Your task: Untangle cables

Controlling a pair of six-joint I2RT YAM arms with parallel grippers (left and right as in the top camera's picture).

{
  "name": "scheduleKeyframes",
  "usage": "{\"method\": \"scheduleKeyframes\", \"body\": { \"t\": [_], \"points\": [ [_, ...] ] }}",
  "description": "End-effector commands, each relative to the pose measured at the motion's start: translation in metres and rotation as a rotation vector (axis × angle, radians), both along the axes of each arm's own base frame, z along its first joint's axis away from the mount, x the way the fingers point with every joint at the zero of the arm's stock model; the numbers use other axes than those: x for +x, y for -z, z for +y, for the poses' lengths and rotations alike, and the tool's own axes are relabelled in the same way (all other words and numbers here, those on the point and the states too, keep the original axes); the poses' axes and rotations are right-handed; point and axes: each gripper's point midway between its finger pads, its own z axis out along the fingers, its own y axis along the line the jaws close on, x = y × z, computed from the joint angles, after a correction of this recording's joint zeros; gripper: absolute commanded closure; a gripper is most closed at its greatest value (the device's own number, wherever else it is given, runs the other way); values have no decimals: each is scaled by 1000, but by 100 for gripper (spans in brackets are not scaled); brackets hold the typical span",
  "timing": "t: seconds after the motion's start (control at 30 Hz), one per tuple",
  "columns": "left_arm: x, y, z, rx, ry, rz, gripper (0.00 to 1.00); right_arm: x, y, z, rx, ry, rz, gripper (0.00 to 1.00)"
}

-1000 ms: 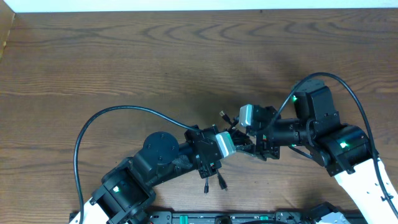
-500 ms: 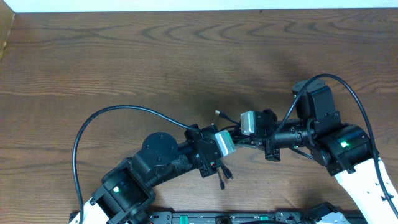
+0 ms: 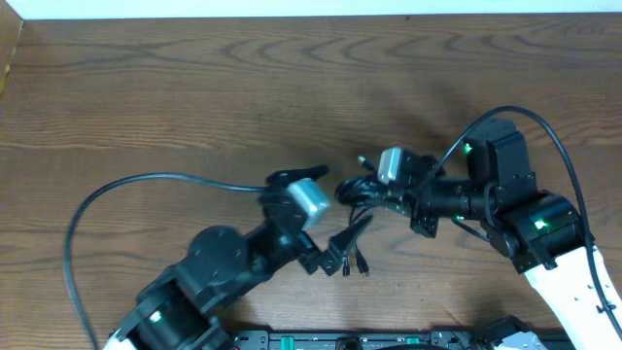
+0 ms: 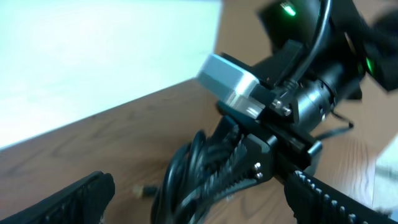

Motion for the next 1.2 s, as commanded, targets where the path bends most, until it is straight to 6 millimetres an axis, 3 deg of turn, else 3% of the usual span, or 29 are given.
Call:
{"method": "scheduleKeyframes", "body": {
  "t": [0.0,0.17,0.33,0.53,0.67,0.77,0.8,1.17],
  "points": [
    [10,-14,27,-152,-164,115,8,9,-9,-4,31,91,55,99],
    [11,-9,31,-231,-202,228,8,3,-16,2,73,40,57,99],
    [16,11,40,-297,-293,395,7,1,-28,8,128,3,44,99],
    [13,20,39,-235,-283,390,7,12,-46,12,224,86,130,99],
    [12,16,37,-206,-257,342,9,16,-54,14,266,114,164,99],
    [13,6,35,-243,-248,318,26,9,-61,18,294,62,164,99],
    [14,3,35,-252,-246,312,27,6,-64,19,306,37,164,99],
    [17,-3,31,-273,-241,297,27,-14,-76,26,358,-91,185,99]
  ]
}}
